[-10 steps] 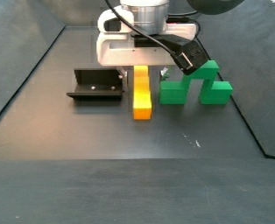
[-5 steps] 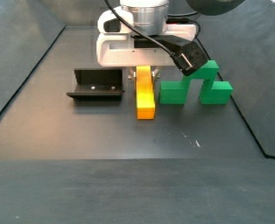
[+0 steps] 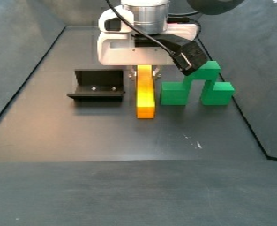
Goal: Pick up the yellow object. Move up. Move to above the board. Insert the yellow object.
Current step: Pick up the yellow object, then move up, then move to above the board.
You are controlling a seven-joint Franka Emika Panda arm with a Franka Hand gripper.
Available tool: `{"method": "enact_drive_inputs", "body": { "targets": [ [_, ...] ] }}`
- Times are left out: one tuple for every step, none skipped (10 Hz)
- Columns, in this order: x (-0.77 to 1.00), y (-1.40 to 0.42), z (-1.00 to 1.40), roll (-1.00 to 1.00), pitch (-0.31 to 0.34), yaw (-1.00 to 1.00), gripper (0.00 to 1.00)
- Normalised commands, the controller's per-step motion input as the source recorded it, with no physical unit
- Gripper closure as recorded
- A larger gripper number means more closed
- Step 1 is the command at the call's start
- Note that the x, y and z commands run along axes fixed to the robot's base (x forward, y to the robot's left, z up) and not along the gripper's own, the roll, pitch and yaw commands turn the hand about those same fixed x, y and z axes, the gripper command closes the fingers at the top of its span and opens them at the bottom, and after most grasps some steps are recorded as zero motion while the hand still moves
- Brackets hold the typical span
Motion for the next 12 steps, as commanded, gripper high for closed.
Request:
{"method": "enact_drive_inputs", "body": {
  "targets": [
    [0.0, 0.0, 0.0, 0.0, 0.0, 0.0, 1.0],
    [0.0, 0.0, 0.0, 0.0, 0.0, 0.0, 1.0],
    [0.0, 0.0, 0.0, 0.0, 0.0, 0.0, 1.0],
    [0.0, 0.0, 0.0, 0.0, 0.0, 0.0, 1.0],
    [0.0, 0.0, 0.0, 0.0, 0.0, 0.0, 1.0],
    [0.0, 0.0, 0.0, 0.0, 0.0, 0.0, 1.0],
    [0.0, 0.0, 0.0, 0.0, 0.0, 0.0, 1.0],
    [0.0, 0.0, 0.83, 0.0, 0.0, 0.0, 1.0],
    [-0.04, 0.05, 0.82, 0.0, 0.014, 0.0, 1.0],
    [-0.08, 0.04, 0.55, 0.0, 0.018, -0.01, 1.0],
    [-0.06, 0.02, 0.34, 0.0, -0.003, -0.01, 1.0],
    [0.0, 0.0, 1.4, 0.0, 0.0, 0.0, 1.0]
  ]
}}
